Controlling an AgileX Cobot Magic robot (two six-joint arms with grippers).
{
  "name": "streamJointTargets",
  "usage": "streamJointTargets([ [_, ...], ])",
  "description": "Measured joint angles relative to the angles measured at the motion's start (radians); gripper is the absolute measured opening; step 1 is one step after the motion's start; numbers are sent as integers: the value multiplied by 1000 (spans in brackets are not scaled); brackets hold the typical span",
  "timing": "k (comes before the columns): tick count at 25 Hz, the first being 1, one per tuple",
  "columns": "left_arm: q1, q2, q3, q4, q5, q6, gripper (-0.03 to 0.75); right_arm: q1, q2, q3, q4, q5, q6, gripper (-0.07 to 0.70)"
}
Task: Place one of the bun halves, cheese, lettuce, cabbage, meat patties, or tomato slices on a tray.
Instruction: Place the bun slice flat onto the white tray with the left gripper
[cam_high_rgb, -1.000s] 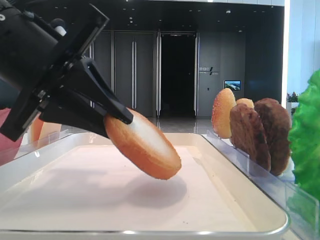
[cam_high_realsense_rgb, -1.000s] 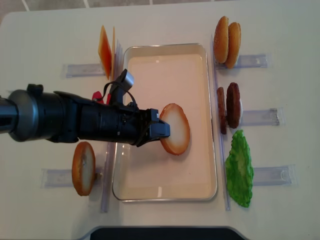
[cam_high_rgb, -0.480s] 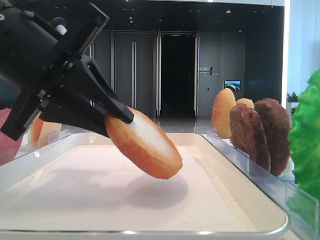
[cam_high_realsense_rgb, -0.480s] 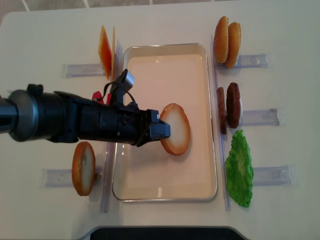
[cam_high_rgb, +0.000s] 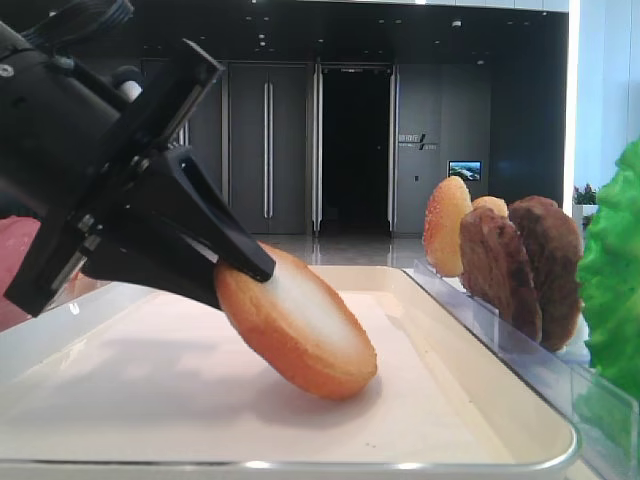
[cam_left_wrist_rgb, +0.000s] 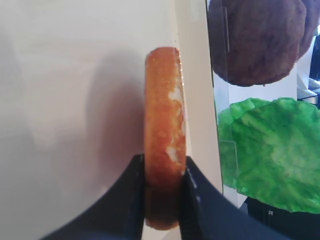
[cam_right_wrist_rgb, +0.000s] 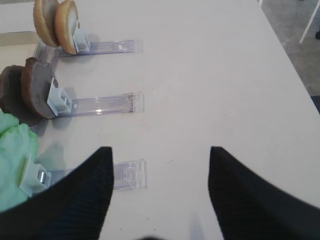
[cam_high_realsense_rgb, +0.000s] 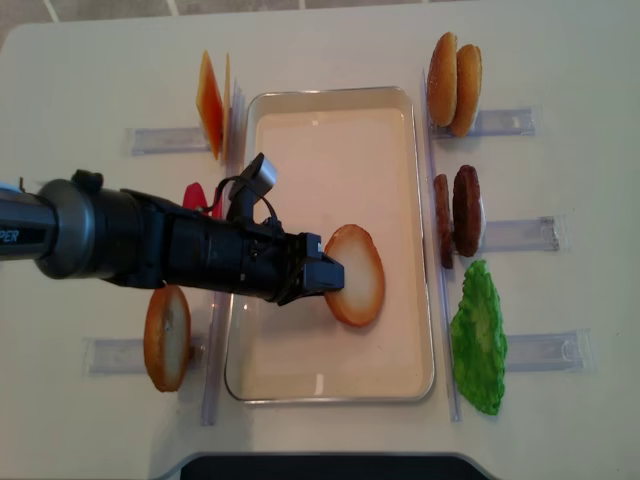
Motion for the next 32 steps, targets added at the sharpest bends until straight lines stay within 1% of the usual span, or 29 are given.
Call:
streamJointTargets([
  [10,0,0,-4,-1,-4,5,139,0,0,0,0,0,0,429],
  [15,0,0,-4,-1,-21,-3,139,0,0,0,0,0,0,429],
  [16,0,0,-4,-1,-23,-16,152,0,0,0,0,0,0,429],
  [18,0,0,-4,-1,-26,-35,208,0,0,0,0,0,0,429],
  [20,0,0,-4,9,-27,-60,291,0,0,0,0,0,0,429],
  [22,0,-1,-4,34,-27,-83,354,0,0,0,0,0,0,429],
  [24,0,-18,-4,67,-36,-120,398,0,0,0,0,0,0,429],
  [26,0,-47,-4,114,-53,-173,419,0,0,0,0,0,0,429],
  [29,0,-108,-4,216,-84,-280,429,0,0,0,0,0,0,429],
  [31,0,-154,-4,288,-104,-372,430,0,0,0,0,0,0,429],
  [32,0,-173,-4,329,-106,-412,430,0,0,0,0,0,0,429],
])
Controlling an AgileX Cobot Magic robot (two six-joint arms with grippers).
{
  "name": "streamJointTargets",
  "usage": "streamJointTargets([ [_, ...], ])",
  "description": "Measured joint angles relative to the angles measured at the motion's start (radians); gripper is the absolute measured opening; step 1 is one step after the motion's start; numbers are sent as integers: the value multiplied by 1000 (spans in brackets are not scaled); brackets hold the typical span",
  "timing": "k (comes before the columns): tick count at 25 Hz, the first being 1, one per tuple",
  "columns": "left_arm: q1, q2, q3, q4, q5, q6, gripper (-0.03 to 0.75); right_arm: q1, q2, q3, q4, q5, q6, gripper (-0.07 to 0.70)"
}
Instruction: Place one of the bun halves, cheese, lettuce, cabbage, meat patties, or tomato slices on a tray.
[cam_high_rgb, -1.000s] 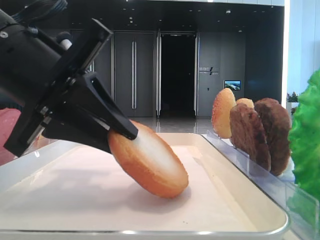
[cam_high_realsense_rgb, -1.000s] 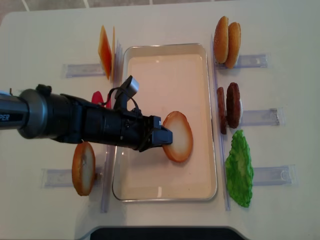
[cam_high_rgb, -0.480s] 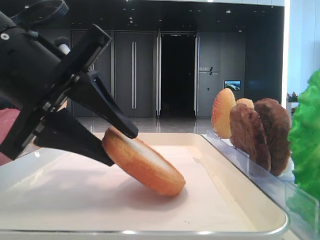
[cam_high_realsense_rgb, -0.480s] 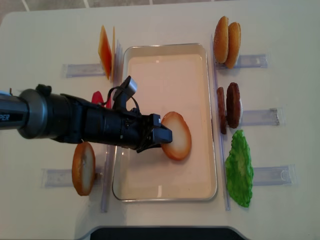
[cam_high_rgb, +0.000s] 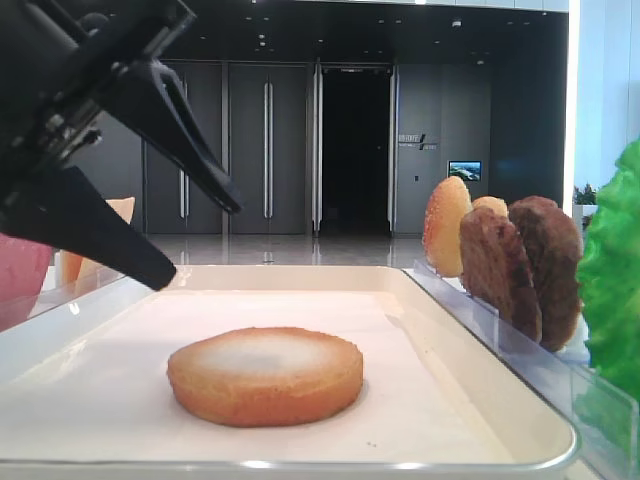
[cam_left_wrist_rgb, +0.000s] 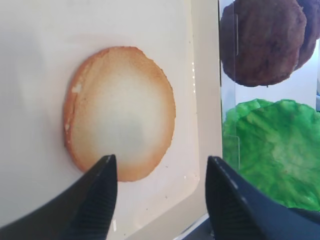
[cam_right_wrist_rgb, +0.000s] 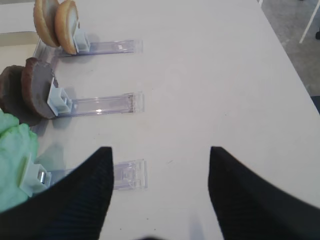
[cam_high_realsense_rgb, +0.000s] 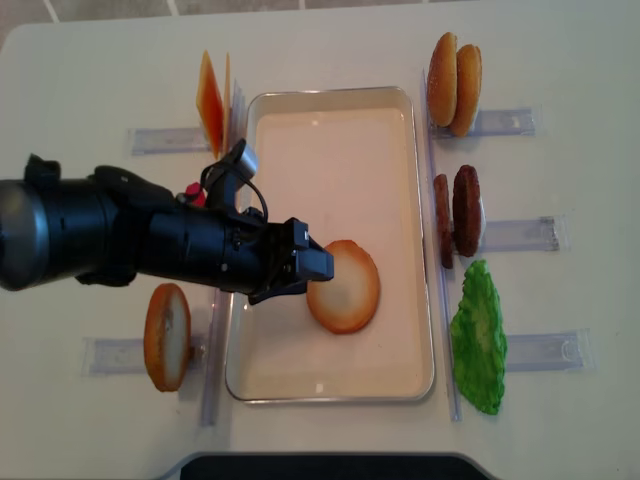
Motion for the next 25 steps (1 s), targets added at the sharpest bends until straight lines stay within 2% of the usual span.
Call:
streamJointTargets([
  [4,0,-93,0,165,0,-180,430,0,0,0,0,0,0,429],
  [7,0,-194,-22,373,11,-350,430,0,0,0,0,0,0,429],
  [9,0,-262,-63,528,38,-494,430,0,0,0,0,0,0,429],
  [11,0,-325,-113,688,88,-624,430,0,0,0,0,0,0,429],
  [14,0,-402,-200,965,209,-830,430,0,0,0,0,0,0,429],
  [17,0,-427,-281,1207,386,-973,430,0,0,0,0,0,0,429],
  [20,0,-430,-329,1371,524,-1037,430,0,0,0,0,0,0,429],
  [23,0,-430,-346,1444,613,-1053,430,0,0,0,0,0,0,429],
  [25,0,-430,-346,1472,652,-1055,430,0,0,0,0,0,0,429],
])
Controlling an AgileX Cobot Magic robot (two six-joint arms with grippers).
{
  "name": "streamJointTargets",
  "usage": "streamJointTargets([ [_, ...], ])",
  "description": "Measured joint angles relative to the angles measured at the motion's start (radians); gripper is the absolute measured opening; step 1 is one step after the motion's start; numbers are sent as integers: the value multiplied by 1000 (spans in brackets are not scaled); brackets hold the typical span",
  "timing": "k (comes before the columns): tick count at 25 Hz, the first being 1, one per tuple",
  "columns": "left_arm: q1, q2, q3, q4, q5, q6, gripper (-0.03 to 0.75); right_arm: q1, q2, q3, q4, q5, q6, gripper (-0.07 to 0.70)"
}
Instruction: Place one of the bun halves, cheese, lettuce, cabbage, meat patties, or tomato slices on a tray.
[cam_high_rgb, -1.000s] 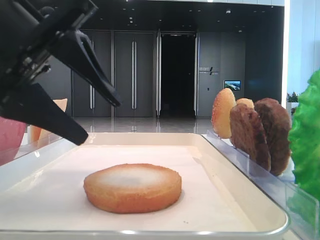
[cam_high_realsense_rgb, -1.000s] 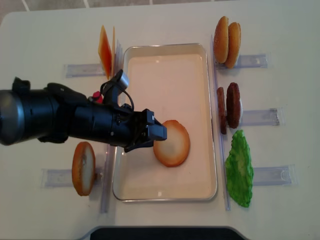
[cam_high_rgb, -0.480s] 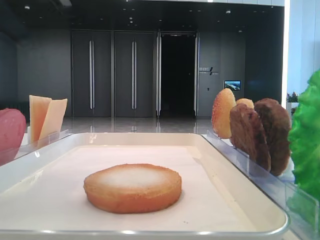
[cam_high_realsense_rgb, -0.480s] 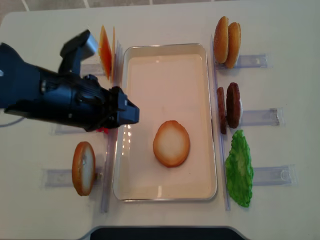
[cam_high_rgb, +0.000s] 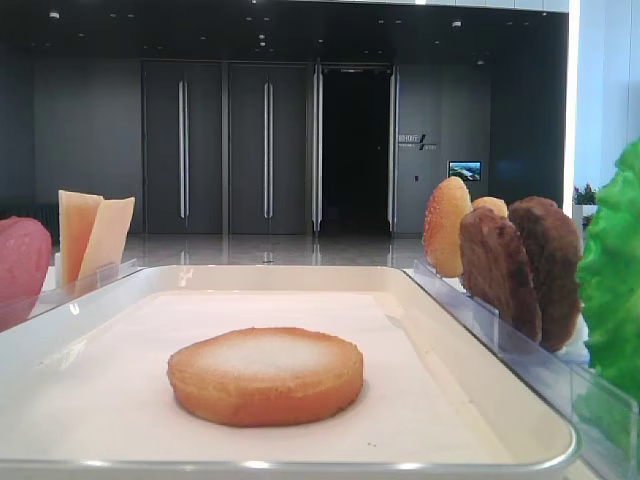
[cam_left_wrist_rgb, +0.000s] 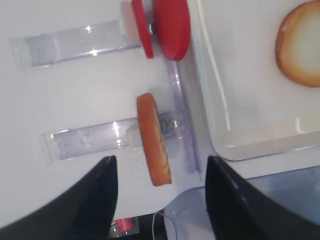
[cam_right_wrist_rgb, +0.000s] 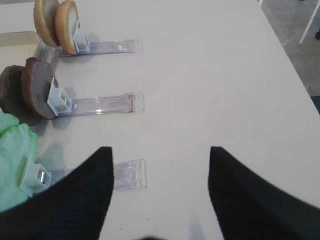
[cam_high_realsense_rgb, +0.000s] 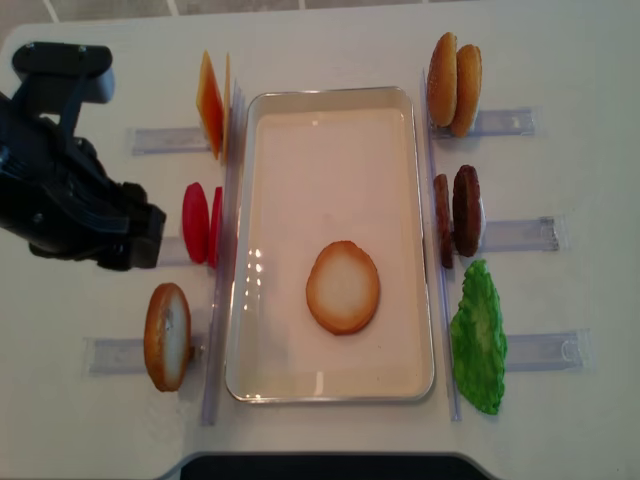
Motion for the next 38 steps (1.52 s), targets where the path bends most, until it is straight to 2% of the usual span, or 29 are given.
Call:
streamJointTargets([
  [4,0,0,-1,54,11,-2,430,0,0,0,0,0,0,429],
  [6,28,0,-2,61,11,-2,430,0,0,0,0,0,0,429],
  [8,90,0,-2,59,11,14,430,0,0,0,0,0,0,429],
  [14,382,-1,-2,45,11,130,430,0,0,0,0,0,0,429],
  [16,453,-3,-2,34,11,170,430,0,0,0,0,0,0,429],
  [18,494,-7,-2,21,12,204,430,0,0,0,0,0,0,429],
  [23,508,-57,33,24,12,225,430,0,0,0,0,0,0,429],
  [27,501,-173,124,-5,12,245,424,0,0,0,0,0,0,429],
  [32,490,-428,245,-50,21,310,382,0,0,0,0,0,0,429],
  [38,488,-774,381,-44,24,321,358,0,0,0,0,0,0,429],
])
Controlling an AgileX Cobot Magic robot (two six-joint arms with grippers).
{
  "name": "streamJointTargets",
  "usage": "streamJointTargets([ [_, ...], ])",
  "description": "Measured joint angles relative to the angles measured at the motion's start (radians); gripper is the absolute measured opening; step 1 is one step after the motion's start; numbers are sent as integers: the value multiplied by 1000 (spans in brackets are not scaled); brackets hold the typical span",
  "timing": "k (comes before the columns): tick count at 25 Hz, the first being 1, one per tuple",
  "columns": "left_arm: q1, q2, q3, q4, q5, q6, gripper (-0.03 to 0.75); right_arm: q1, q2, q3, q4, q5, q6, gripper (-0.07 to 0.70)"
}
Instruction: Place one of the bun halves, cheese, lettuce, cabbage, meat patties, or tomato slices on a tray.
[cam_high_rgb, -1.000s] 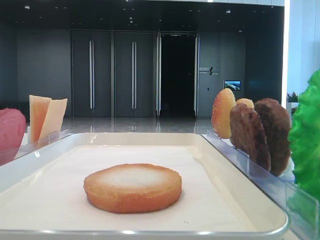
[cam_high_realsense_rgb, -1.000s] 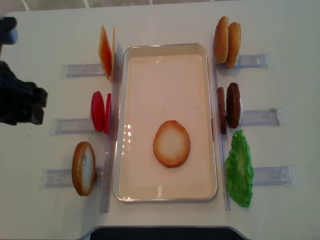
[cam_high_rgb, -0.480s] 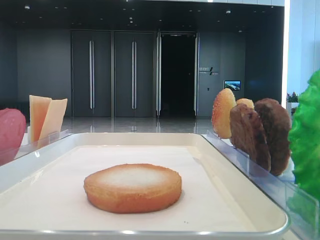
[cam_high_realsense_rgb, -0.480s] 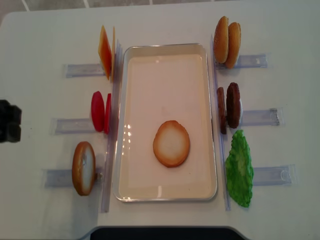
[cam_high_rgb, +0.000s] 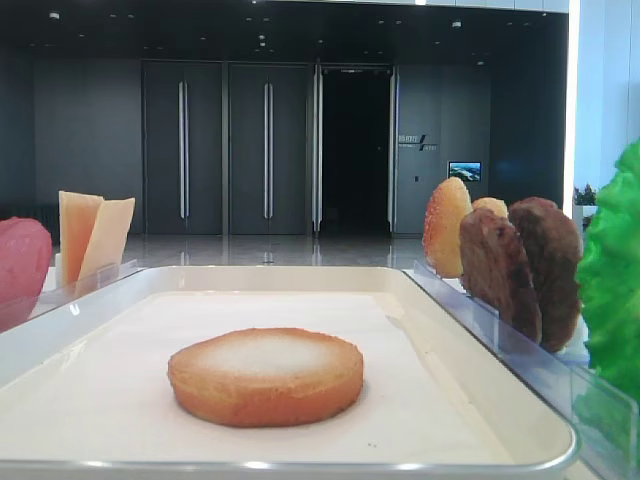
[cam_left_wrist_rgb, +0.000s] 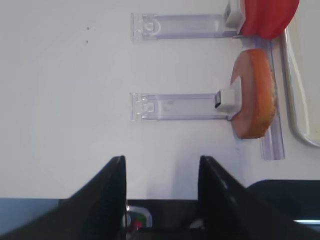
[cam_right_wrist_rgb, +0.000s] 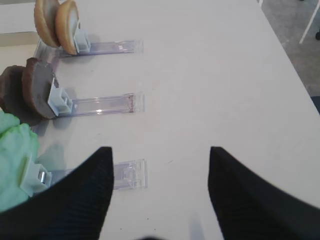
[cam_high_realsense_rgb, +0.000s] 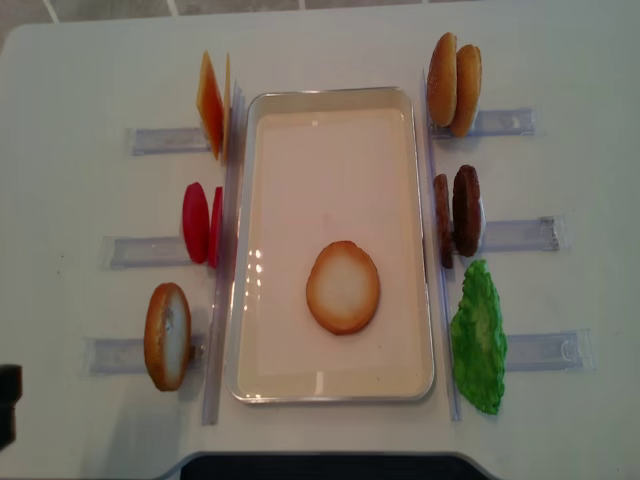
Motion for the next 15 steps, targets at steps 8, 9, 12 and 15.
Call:
streamJointTargets([
  [8,0,-342,104,2,-36,15,349,0,0,0,0,0,0,429],
  [9,0,-366,104,2,-39,15,349,0,0,0,0,0,0,429],
  [12,0,-404,104,2,-43,15,349,0,0,0,0,0,0,429],
  [15,0,-404,109,2,-61,15,349,0,0,0,0,0,0,429],
])
